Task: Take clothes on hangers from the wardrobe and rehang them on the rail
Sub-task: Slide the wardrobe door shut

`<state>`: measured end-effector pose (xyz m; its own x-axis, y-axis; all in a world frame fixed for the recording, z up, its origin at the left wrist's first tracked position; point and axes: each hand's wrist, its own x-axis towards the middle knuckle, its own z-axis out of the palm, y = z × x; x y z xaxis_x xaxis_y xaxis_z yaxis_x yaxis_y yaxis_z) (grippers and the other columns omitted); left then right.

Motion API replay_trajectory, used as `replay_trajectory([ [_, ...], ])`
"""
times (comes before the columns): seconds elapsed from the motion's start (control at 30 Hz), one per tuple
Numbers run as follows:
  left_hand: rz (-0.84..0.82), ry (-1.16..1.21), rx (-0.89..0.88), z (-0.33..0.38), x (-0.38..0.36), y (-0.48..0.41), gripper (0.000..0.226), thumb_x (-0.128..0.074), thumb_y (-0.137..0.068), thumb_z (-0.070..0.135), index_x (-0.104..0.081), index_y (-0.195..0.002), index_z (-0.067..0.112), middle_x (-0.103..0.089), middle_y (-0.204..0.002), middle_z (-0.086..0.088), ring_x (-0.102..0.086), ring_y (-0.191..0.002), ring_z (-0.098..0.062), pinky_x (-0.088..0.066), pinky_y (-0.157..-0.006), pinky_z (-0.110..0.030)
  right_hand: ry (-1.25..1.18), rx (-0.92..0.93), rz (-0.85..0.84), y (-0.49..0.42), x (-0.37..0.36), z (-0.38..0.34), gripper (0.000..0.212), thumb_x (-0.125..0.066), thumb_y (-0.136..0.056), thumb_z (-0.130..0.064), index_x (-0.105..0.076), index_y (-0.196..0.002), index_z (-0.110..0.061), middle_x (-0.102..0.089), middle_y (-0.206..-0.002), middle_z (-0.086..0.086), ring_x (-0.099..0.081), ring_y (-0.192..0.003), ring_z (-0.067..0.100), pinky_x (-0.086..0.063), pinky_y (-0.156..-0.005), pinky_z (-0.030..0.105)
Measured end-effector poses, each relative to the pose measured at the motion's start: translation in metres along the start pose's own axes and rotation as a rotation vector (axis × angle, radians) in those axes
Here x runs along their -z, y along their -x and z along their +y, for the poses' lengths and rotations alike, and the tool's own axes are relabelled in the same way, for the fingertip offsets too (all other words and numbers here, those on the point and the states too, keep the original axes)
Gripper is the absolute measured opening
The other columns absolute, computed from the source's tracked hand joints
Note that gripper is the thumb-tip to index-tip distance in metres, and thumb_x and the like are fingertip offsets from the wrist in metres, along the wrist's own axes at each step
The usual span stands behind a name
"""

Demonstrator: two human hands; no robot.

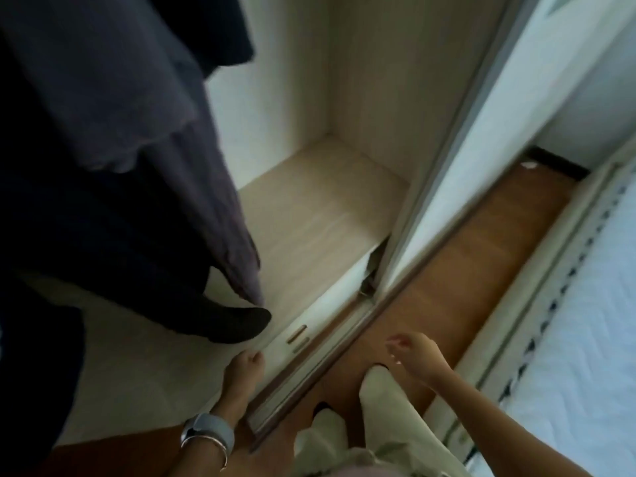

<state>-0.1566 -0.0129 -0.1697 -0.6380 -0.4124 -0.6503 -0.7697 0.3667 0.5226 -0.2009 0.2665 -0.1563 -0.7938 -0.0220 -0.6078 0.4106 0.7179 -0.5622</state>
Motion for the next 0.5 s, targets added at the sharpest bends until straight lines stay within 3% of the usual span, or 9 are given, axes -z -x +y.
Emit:
replay_trajectory([
  [0.07,-0.14,-0.011,-0.017,0.001,-0.022,0.002,0.021,-0.045,-0.091,0.019,-0.058,-0.075,0.015,-0.063,-0.089,-0.013,-0.059,-0.084,-0.026,-0.045,-0.077,-0.035,-0.04,-0.105,0.024,0.01,0.006,0.034,0.023,-0.057,-0.088,-0.023,-0.07,-0.101,-0.01,-0.066,-0.084,-0.001,-0.066,-0.089,0.018,-0.045,-0.077,0.023],
  [0.17,-0.297,-0.051,-0.004,0.001,-0.046,0.0,0.017,-0.05,-0.088,0.026,-0.058,-0.074,0.022,-0.064,-0.085,-0.008,-0.061,-0.083,-0.023,-0.047,-0.079,-0.035,-0.115,-0.259,0.027,0.025,0.017,0.077,0.025,-0.052,-0.089,-0.019,-0.067,-0.107,-0.009,-0.064,-0.086,0.001,-0.065,-0.09,0.021,-0.051,-0.084,0.032],
  [0.23,-0.333,-0.087,0.045,0.003,-0.059,-0.005,0.02,-0.048,-0.086,0.026,-0.057,-0.068,0.024,-0.063,-0.087,-0.01,-0.058,-0.081,-0.021,-0.043,-0.077,-0.032,-0.199,-0.366,0.016,0.036,0.026,0.103,0.027,-0.049,-0.09,-0.014,-0.065,-0.11,-0.004,-0.062,-0.084,0.004,-0.061,-0.08,0.02,-0.052,-0.072,0.029],
  [0.3,-0.343,-0.101,0.093,0.01,-0.073,-0.004,0.026,-0.046,-0.091,0.02,-0.055,-0.066,0.023,-0.063,-0.088,-0.013,-0.059,-0.084,-0.024,-0.042,-0.077,-0.03,-0.241,-0.446,-0.005,0.043,0.037,0.128,0.029,-0.046,-0.089,-0.01,-0.061,-0.106,0.009,-0.056,-0.077,0.007,-0.052,-0.067,0.016,-0.04,-0.054,0.019],
  [0.37,-0.355,-0.116,0.118,0.024,-0.087,0.002,0.028,-0.046,-0.093,0.013,-0.054,-0.067,0.02,-0.062,-0.086,-0.011,-0.06,-0.089,-0.026,-0.043,-0.08,-0.03,-0.276,-0.509,-0.008,0.045,0.05,0.15,0.03,-0.046,-0.088,-0.007,-0.057,-0.102,0.017,-0.051,-0.073,0.009,-0.045,-0.062,0.016,-0.032,-0.045,0.015],
  [0.5,-0.354,-0.167,0.132,0.051,-0.124,-0.008,0.023,-0.047,-0.091,0.004,-0.059,-0.072,0.011,-0.059,-0.085,-0.012,-0.057,-0.085,-0.025,-0.042,-0.071,-0.027,-0.425,-0.644,0.01,0.033,0.081,0.183,0.018,-0.047,-0.09,-0.007,-0.061,-0.08,-0.008,-0.057,-0.07,0.005,-0.049,-0.058,0.013,-0.034,-0.034,0.009],
])
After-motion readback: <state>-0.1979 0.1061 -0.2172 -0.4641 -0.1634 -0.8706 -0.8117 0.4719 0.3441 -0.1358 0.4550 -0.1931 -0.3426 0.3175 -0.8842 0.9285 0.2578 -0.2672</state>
